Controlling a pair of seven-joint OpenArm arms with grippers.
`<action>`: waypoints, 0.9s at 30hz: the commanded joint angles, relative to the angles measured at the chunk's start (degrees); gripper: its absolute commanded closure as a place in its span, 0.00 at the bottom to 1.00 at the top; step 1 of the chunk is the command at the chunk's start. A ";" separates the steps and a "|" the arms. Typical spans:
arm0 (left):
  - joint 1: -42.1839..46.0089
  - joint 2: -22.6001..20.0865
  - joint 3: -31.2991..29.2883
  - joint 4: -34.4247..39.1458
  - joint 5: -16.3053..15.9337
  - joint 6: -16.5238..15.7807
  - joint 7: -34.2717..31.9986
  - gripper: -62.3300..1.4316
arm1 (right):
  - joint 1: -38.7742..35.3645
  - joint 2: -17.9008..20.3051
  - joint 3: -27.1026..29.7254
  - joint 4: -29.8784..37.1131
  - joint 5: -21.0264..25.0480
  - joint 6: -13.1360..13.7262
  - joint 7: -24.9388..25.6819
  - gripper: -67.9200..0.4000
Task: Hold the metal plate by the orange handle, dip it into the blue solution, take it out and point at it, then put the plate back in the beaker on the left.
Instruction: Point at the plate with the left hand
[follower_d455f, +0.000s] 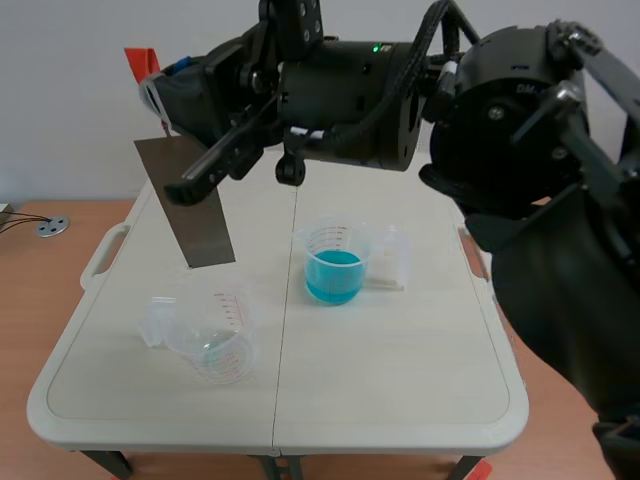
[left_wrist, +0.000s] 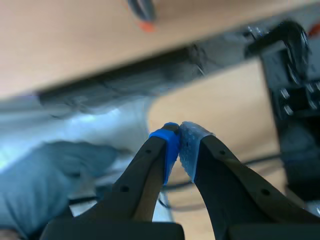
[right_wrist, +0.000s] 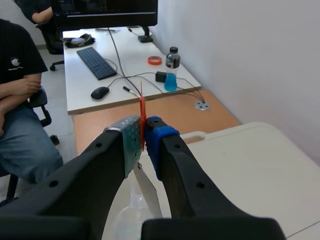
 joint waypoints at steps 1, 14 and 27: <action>0.48 -0.07 -0.76 1.68 -0.15 -0.09 -0.46 0.95 | 1.20 -0.13 1.11 1.22 1.75 0.00 0.15 0.98; -2.19 -9.94 -2.14 9.16 -3.30 -0.09 -0.37 0.95 | 1.53 -0.07 10.16 2.43 5.27 0.04 -4.33 0.98; -15.06 -19.41 -1.95 9.16 -6.43 -2.60 1.46 0.95 | 6.32 6.40 14.25 2.40 12.90 -0.02 -5.09 0.98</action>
